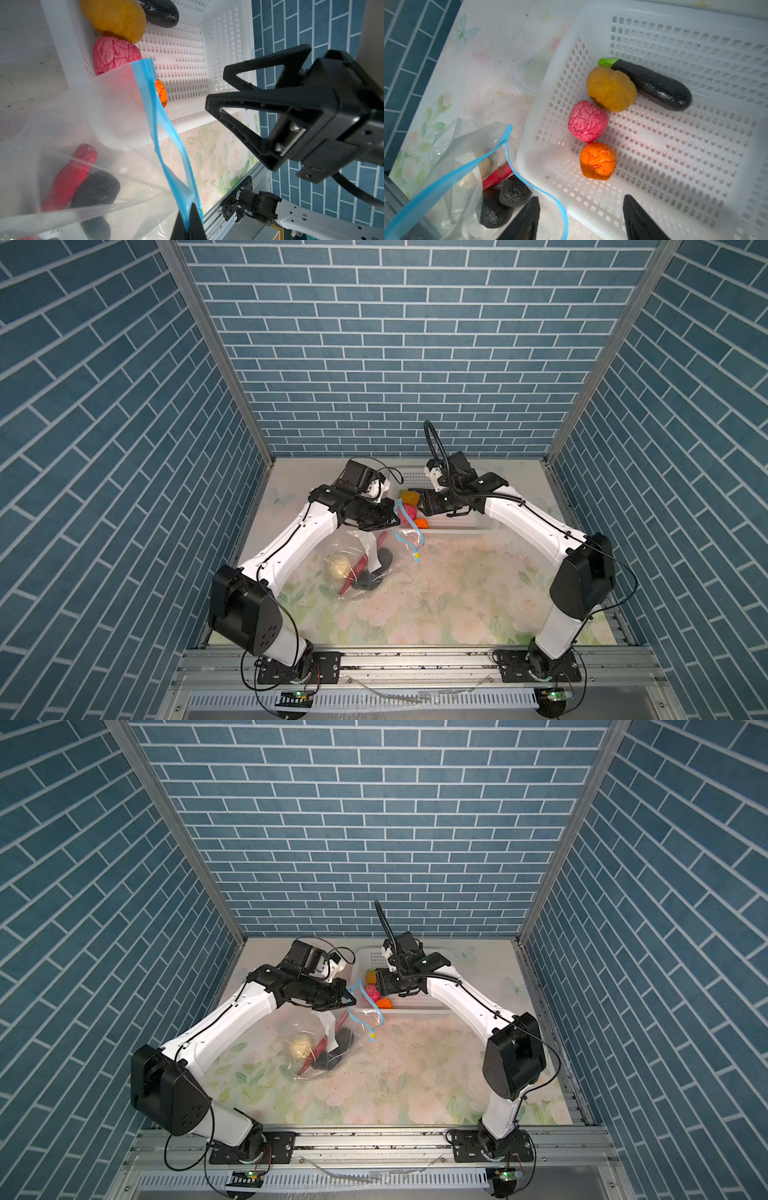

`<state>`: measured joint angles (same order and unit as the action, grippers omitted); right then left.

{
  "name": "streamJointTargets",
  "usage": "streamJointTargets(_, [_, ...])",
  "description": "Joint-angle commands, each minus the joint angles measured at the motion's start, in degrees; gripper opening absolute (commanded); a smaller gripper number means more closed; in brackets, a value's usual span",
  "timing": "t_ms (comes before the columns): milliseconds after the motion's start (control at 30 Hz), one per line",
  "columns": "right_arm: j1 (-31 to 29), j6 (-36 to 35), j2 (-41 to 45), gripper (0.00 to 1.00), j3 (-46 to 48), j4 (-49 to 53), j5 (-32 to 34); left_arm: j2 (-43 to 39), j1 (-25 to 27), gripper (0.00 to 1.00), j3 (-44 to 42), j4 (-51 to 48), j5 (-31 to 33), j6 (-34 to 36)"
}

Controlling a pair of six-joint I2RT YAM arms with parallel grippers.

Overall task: Place the food in the zip-top bag and seal the zipper
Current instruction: 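Raise the open right gripper and move it back over the basket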

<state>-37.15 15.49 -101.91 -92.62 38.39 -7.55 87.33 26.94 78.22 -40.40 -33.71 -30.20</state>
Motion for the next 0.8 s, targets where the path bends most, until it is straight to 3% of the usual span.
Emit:
streamJointTargets(0, [0.6,-7.0,-1.8,0.66,-3.2,2.4,1.3,-1.2,0.3,0.00,-0.5,0.2,0.1,0.4])
streamJointTargets(300, [1.4,-18.4,-4.7,0.66,-4.4,0.7,-1.5,-1.3,0.2,0.00,-1.7,1.6,-0.3,0.0])
streamJointTargets(767, [3.4,-25.7,-11.7,0.67,-9.8,-0.6,-0.4,-1.7,0.2,0.00,-1.2,0.1,0.2,0.5])
